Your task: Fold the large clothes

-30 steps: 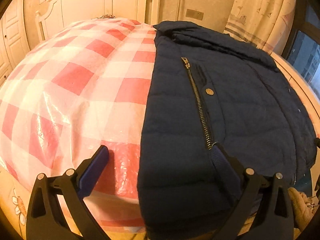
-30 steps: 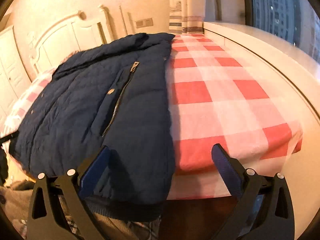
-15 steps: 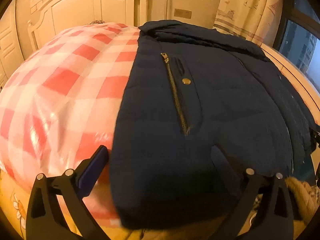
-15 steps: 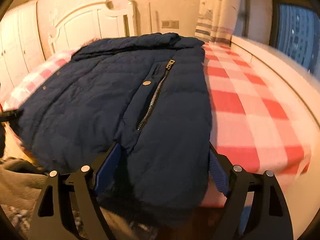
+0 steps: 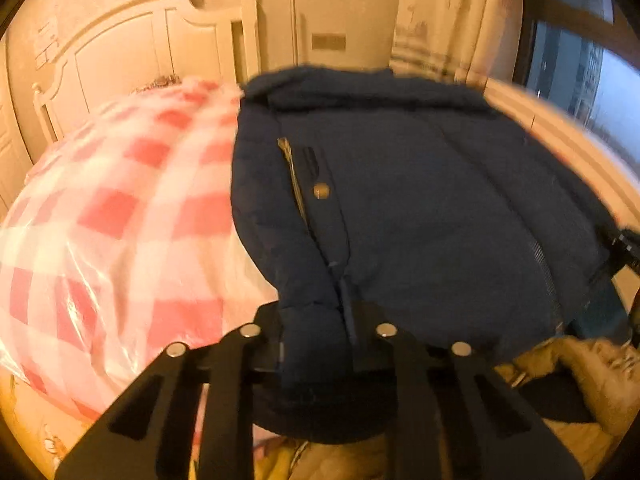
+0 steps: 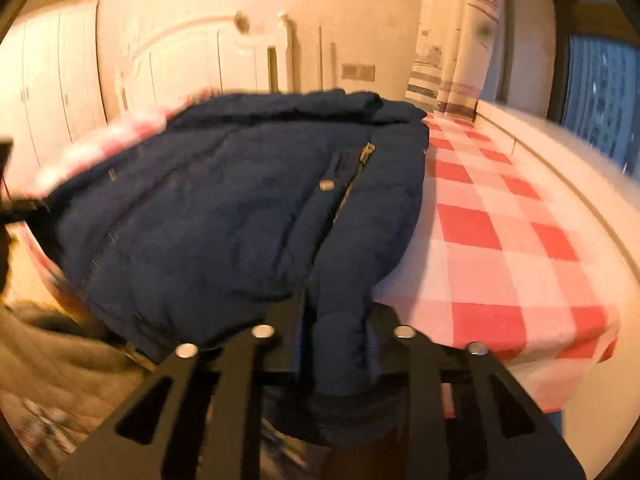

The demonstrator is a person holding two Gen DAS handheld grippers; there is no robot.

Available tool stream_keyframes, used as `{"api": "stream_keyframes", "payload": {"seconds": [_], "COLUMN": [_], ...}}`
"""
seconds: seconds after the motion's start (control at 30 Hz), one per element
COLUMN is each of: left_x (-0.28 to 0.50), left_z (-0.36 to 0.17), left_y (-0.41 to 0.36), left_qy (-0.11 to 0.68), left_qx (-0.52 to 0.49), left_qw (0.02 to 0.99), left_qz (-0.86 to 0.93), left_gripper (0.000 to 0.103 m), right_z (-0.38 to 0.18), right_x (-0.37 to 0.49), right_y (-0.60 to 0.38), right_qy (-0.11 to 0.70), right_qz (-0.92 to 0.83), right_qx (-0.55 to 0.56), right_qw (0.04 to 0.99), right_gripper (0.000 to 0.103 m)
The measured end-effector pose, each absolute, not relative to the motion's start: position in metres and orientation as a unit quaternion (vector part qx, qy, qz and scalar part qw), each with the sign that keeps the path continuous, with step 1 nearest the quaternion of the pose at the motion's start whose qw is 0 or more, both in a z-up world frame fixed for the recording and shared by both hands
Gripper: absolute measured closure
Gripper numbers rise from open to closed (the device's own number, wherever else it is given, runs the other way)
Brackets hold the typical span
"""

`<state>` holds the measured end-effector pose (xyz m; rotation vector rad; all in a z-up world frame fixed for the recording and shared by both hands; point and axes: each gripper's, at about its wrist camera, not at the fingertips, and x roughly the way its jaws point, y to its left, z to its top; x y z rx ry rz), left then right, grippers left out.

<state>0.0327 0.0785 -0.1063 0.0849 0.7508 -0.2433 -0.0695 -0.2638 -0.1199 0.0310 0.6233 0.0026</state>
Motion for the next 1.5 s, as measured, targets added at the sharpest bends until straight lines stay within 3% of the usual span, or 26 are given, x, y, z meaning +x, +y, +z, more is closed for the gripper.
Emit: {"api": "stream_keyframes", "payload": {"seconds": [0.1,0.4,0.63,0.77,0.87,1.0,1.2,1.23,1.27,1.3,1.33,1.37,1.4,1.43,1.5], "left_x": [0.026,-0.036,-0.1,-0.093,-0.045,0.057,0.255,0.268,0.289,0.298,0.307,0.309,0.311,0.313,0.315], "left_z": [-0.093,-0.024,0.045,0.075,0.09,0.095,0.016,0.005,-0.012,-0.022,-0.031,-0.035,-0.039,-0.041,-0.041], "left_y": [0.085,0.111,0.139,0.159,0.156,0.14,0.131,0.133,0.14,0.148,0.166,0.177,0.191,0.206,0.222], "left_qy": [0.344,0.269,0.182,0.146,0.156,0.216,0.393,0.41,0.434,0.437,0.425,0.417,0.408,0.4,0.394], "left_qx": [0.035,-0.017,-0.099,-0.139,-0.159,-0.163,-0.204,-0.211,-0.234,-0.252,-0.284,-0.295,-0.308,-0.321,-0.317], "left_qw": [0.932,0.951,0.952,0.949,0.945,0.942,0.889,0.88,0.864,0.857,0.854,0.855,0.856,0.856,0.86], "left_qz": [-0.109,-0.152,-0.225,-0.242,-0.24,-0.201,-0.115,-0.109,-0.106,-0.105,-0.096,-0.086,-0.079,-0.073,-0.062], "left_gripper": [0.084,0.085,0.085,0.084,0.083,0.081,0.075,0.07,0.057,0.05,0.038,0.034,0.033,0.032,0.032], "right_z": [-0.112,-0.056,0.025,0.058,0.073,0.079,0.01,-0.006,-0.024,-0.043,-0.053,-0.059,-0.064,-0.065,-0.063], "right_x": [-0.074,-0.138,-0.19,-0.182,-0.142,-0.024,0.16,0.177,0.19,0.198,0.201,0.2,0.199,0.195,0.193], "right_y": [-0.268,-0.264,-0.248,-0.257,-0.271,-0.296,-0.343,-0.351,-0.361,-0.372,-0.38,-0.385,-0.396,-0.406,-0.423], "right_qy": [0.291,0.211,0.11,0.071,0.07,0.133,0.314,0.34,0.362,0.37,0.364,0.358,0.345,0.329,0.308], "right_qz": [0.019,0.065,0.071,0.074,0.071,0.051,0.024,0.021,0.02,0.022,0.034,0.041,0.037,0.033,0.025], "right_qx": [0.042,0.113,0.084,0.076,0.067,0.071,0.194,0.222,0.254,0.29,0.314,0.327,0.338,0.349,0.355], "right_qw": [0.956,0.969,0.988,0.992,0.993,0.987,0.929,0.913,0.897,0.883,0.876,0.874,0.875,0.877,0.882], "right_gripper": [0.083,0.086,0.086,0.086,0.086,0.086,0.082,0.08,0.079,0.074,0.058,0.05,0.026,0.009,0.008]}}
